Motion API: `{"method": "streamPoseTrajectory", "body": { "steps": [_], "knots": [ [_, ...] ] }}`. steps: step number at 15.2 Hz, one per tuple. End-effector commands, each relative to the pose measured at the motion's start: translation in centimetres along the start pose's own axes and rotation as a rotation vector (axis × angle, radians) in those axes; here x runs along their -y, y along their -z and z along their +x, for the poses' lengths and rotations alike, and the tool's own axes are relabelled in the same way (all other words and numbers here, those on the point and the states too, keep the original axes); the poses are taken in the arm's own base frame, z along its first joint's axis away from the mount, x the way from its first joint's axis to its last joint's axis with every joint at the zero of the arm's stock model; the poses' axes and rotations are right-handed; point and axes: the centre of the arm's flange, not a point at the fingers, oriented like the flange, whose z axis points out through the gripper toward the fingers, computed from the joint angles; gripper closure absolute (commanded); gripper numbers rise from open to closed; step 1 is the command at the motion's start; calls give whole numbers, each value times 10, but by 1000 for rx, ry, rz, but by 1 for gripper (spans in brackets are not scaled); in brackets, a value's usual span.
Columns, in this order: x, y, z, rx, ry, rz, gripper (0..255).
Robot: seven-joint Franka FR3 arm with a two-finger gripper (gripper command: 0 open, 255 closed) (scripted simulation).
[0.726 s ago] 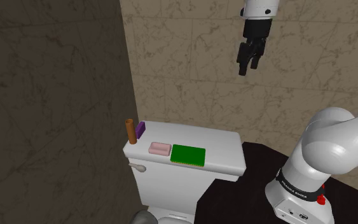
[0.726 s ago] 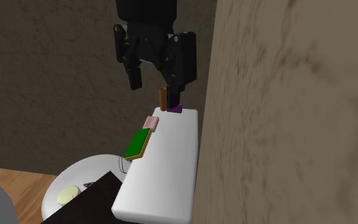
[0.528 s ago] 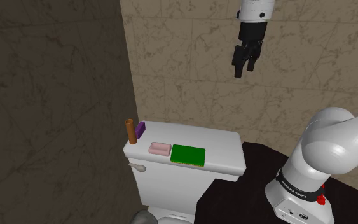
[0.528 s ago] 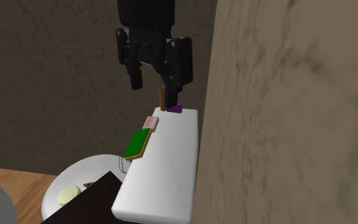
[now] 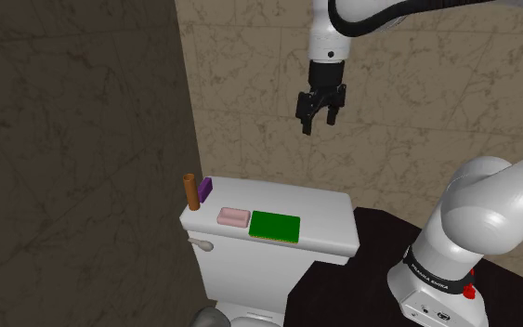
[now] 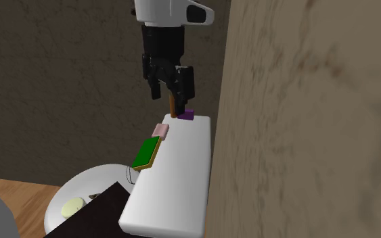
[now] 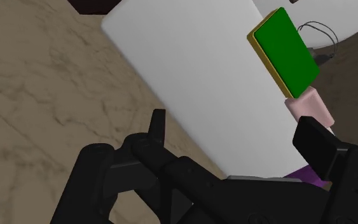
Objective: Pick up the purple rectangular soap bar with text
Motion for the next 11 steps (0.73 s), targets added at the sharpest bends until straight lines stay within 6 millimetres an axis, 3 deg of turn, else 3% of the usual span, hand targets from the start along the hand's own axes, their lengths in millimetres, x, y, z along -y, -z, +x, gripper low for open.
{"method": "streamPoseTrajectory", "body": {
  "steps": [1, 11],
  "knots": [
    [18, -15, 14, -4, -33, 4, 0],
    [95, -82, 94, -16, -187, 17, 0]
  ]
}}
